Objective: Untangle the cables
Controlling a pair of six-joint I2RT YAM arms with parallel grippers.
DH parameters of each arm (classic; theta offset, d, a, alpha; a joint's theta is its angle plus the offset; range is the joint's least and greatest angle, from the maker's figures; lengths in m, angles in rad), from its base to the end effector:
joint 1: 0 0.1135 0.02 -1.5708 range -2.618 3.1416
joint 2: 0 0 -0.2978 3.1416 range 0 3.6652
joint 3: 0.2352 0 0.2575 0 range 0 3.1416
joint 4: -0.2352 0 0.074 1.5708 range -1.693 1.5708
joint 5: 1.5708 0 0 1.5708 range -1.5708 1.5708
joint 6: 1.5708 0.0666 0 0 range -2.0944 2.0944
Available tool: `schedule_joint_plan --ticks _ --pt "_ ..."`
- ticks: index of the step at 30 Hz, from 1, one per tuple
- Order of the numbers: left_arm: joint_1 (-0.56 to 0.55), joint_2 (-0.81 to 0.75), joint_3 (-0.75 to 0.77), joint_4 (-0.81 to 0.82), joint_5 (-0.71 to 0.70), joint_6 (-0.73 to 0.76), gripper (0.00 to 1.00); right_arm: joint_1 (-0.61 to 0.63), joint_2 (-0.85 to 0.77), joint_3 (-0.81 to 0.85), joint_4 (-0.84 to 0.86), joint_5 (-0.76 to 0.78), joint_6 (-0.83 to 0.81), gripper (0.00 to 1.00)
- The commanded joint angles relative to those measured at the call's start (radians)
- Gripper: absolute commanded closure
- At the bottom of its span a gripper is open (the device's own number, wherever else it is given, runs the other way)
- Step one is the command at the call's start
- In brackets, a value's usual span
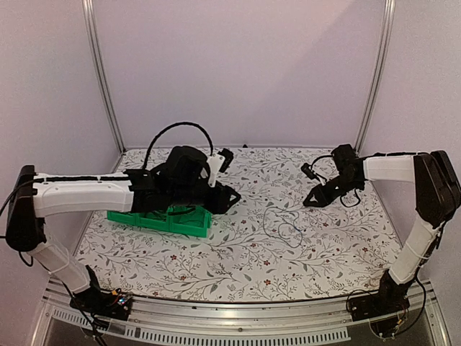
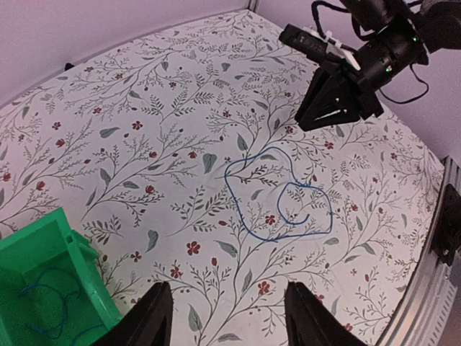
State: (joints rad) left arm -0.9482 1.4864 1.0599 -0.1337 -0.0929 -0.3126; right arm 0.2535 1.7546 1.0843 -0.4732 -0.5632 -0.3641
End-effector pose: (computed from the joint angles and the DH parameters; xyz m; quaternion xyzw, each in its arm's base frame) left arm 0.2188 -0.2942 0.2867 0.2518 0.8373 -0.2522 0.4146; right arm 0.3415 0.1252 0.1791 -0.3414 0.8765 0.2599 0.2184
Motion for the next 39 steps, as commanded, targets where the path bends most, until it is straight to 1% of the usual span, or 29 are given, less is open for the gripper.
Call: schedule_joint_plan --ticks 1,5,9,13,15,19,21,22,24,25,26,30,32,39 --pt "-0.059 0.207 0.129 0.006 -0.008 -0.038 0.45 -0.019 -0.060 0.007 -0.006 -0.016 -0.012 0.80" --pt "-0.070 0.405 0.274 -0.013 0.021 -0.084 0.46 -0.043 -0.085 0.003 -0.005 -0.035 -0.012 0.79" --pt "-0.069 0.559 0.399 -0.041 -0.010 -0.103 0.45 -0.063 -0.107 -0.002 -0.003 -0.046 -0.012 0.78" --pt "-0.063 0.673 0.500 -0.076 0.002 -0.109 0.45 -0.073 -0.119 -0.002 -0.003 -0.054 -0.012 0.77" --pt "-0.056 0.713 0.531 -0.080 0.025 -0.118 0.47 -0.076 -0.120 -0.001 -0.003 -0.056 -0.014 0.76" --pt "-0.033 0.770 0.568 -0.074 0.062 -0.142 0.56 -0.077 -0.116 -0.002 -0.007 -0.061 -0.017 0.76" --pt "-0.022 0.786 0.580 -0.058 0.083 -0.152 0.66 -0.078 -0.113 -0.002 -0.008 -0.063 -0.019 0.76" --pt "-0.016 0.787 0.581 -0.045 0.098 -0.152 0.73 -0.079 -0.113 -0.003 -0.008 -0.063 -0.020 0.76" --pt "-0.009 0.782 0.581 -0.022 0.140 -0.151 0.90 -0.079 -0.112 -0.003 -0.008 -0.063 -0.021 0.76" --pt "-0.009 0.770 0.580 -0.013 0.147 -0.148 0.96 -0.079 -0.112 -0.002 -0.008 -0.063 -0.022 0.76" --pt "-0.010 0.752 0.573 -0.003 0.147 -0.141 1.00 -0.080 -0.112 -0.004 -0.008 -0.063 -0.022 0.76" --pt "-0.010 0.625 0.502 0.019 0.098 -0.110 1.00 -0.084 -0.112 -0.004 -0.008 -0.064 -0.025 0.76" --pt "-0.010 0.541 0.460 0.010 0.040 -0.086 1.00 -0.085 -0.109 -0.003 -0.009 -0.065 -0.026 0.76" --pt "-0.008 0.241 0.345 -0.087 -0.125 -0.002 1.00 -0.085 -0.097 0.001 -0.013 -0.070 -0.031 0.76"
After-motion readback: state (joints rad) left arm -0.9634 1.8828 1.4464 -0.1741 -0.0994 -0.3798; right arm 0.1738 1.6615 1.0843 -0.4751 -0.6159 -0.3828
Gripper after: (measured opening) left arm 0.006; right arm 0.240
